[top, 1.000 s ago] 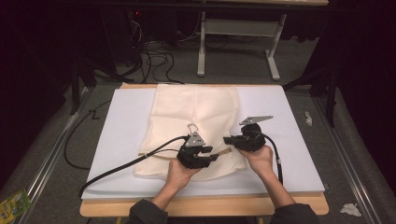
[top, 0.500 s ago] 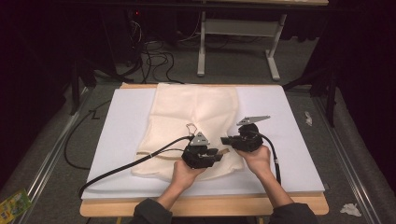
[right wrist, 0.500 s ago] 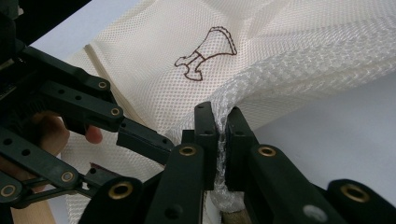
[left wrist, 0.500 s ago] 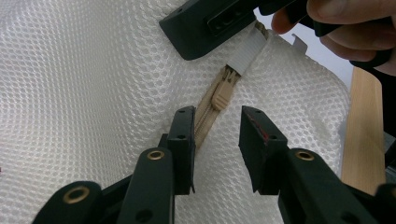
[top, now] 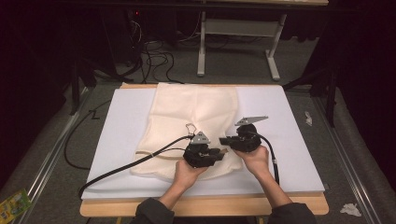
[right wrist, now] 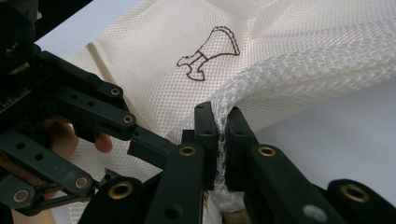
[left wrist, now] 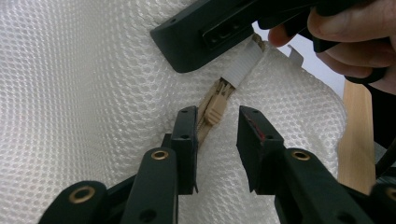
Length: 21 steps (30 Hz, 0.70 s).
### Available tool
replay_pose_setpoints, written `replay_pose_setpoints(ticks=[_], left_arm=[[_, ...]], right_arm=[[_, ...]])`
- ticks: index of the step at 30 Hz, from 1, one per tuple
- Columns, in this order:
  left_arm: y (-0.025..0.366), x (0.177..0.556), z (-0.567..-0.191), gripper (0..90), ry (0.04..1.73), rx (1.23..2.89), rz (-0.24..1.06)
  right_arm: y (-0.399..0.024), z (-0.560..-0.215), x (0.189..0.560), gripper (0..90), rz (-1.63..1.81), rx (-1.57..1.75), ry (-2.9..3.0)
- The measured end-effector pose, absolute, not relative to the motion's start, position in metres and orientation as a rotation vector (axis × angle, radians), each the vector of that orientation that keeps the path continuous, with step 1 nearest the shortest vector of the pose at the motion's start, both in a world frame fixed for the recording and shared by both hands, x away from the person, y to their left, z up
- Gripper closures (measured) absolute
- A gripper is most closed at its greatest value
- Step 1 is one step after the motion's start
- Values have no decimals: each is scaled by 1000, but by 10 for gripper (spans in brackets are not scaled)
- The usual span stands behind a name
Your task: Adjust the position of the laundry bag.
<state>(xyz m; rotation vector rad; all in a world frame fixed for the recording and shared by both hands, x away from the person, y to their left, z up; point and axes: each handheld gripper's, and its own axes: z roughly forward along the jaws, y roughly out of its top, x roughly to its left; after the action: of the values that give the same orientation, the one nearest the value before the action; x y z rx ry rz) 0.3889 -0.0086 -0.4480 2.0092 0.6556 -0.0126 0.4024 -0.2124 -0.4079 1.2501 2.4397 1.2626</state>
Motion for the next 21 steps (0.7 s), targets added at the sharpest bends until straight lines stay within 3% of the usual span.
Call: replay_pose_setpoints(ticks=[7, 17, 21], left_arm=[[-15, 387, -446, 710, 637, 2023, 7], [-16, 387, -446, 857, 628, 2042, 4], [-15, 387, -445, 866, 620, 2046, 1]], right_arm=[[-210, -408, 402, 877, 1258, 1238, 2447], [-209, -408, 402, 877, 1248, 1229, 2457], [-210, -408, 401, 876, 1237, 1227, 2460]])
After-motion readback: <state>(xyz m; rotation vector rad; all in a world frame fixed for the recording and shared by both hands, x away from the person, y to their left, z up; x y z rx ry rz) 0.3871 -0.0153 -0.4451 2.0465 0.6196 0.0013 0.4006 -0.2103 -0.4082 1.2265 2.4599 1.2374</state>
